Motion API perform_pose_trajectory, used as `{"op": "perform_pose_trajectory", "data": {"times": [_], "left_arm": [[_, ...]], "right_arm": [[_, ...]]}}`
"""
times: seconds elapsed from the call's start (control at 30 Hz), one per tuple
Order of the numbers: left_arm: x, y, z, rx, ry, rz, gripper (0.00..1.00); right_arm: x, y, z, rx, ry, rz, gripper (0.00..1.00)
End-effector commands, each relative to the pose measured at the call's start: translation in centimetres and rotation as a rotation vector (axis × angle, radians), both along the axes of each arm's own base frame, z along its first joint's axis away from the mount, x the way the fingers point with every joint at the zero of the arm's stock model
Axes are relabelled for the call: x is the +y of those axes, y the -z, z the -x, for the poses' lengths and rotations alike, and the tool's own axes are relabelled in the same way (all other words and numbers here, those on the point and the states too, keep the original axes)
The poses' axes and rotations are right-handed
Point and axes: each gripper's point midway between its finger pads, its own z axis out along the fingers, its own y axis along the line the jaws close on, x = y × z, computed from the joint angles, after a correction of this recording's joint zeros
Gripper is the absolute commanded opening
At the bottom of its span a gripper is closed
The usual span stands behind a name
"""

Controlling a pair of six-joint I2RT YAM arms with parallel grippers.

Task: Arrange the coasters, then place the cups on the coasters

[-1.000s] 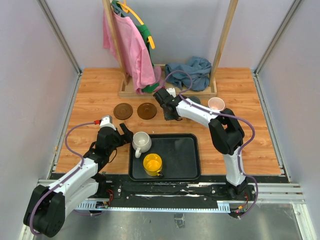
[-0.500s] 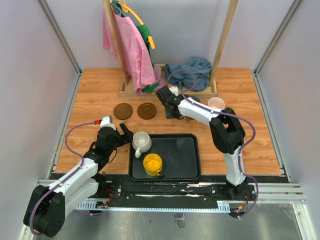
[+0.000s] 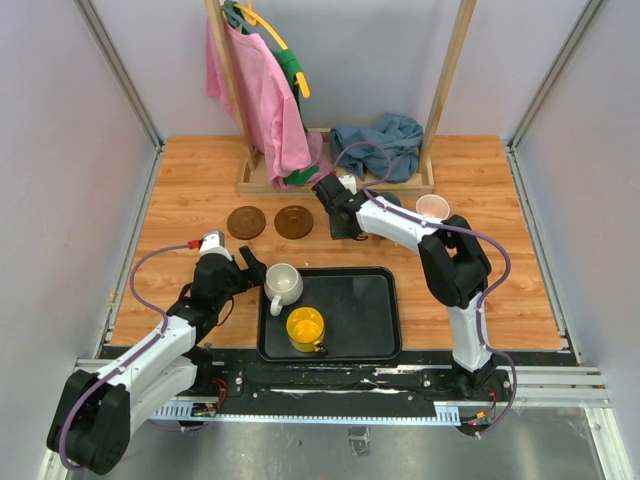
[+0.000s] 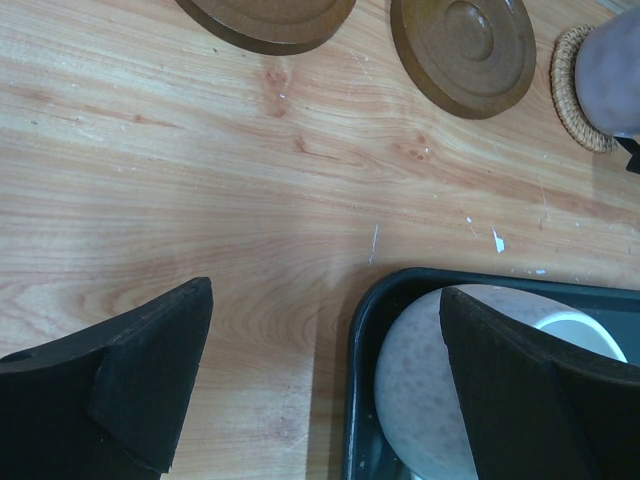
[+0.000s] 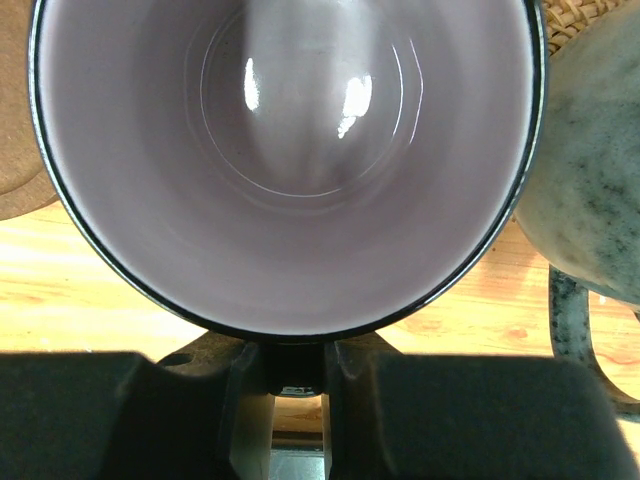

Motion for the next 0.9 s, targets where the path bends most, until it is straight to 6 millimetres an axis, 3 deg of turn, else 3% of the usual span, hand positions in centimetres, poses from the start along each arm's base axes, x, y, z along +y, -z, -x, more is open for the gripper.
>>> {"op": "perform_pose_trajectory", "data": {"times": [0.0,0.33,0.77,0.87], "left_arm": [[-0.1,-0.4,0.0,-0.017,0.007,-0.004,1.0],[-0.1,-0.6,0.0,-0.022,0.004,-0.001,1.0],[0.1,-0.3,0.0,-0.017,-0.003,-0.002,1.0],[0.1,-0.3,0.0,-0.015,-0.004,-0.002,1.0]], "right_arm": [[0.0,-1.3,-0.6,-0.035,0.026,-0.05,0.01],[-0.2,-0.8,-0.2,-0.008,0.027,-0.028,0.03],[-0.6,0.5,1.1,0.045,0.023,-0.017,0.32],[-0.5,0.6,1.4,0.049,0.017,-0.016,0.35]]}}
